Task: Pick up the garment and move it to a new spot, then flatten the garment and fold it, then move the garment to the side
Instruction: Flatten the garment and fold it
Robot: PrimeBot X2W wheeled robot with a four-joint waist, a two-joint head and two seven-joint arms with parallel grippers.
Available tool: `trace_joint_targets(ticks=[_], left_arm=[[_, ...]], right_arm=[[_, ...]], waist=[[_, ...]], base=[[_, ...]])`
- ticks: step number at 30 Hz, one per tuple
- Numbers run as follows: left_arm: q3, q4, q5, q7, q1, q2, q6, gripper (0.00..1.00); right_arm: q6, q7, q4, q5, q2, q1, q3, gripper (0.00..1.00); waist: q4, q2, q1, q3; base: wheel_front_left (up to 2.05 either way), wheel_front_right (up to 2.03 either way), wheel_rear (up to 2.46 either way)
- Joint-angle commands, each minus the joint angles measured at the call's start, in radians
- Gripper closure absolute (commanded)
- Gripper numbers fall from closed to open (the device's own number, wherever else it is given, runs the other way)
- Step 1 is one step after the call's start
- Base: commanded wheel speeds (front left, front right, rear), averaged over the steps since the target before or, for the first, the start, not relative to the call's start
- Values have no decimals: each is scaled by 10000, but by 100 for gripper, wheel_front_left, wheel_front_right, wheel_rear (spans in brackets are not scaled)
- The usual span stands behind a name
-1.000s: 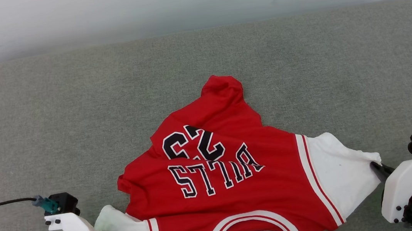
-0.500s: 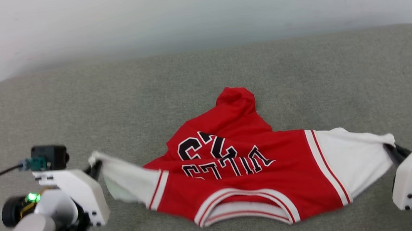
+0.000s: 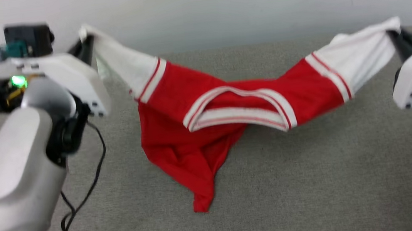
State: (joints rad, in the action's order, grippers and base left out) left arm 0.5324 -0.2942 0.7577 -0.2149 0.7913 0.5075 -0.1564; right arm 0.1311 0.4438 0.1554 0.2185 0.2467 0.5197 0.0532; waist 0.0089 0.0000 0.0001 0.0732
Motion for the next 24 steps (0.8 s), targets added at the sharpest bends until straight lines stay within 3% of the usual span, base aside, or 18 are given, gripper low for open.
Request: trace_joint_targets(ticks=[1,11,24], left_arm=[[4,-215,-148,127,489,-101,63,100],[-224,-2382,-900,1182,4139,-754,408,100],[-784,-3324,-1449,2148,7763,-135,783,100]], right_arm=[[-7,-126,169,89,99,537,-16,100],[-7,-1012,2165,174,507,4671,-560,100],[-7,-2808,4121,-40,538,9578,-1352,100]], waist=[[-41,0,-1,258],[-257,0,-1,1969],[-824,0,-1,4100]], base=[[0,0,0],[0,0,0],[0,0,0]])
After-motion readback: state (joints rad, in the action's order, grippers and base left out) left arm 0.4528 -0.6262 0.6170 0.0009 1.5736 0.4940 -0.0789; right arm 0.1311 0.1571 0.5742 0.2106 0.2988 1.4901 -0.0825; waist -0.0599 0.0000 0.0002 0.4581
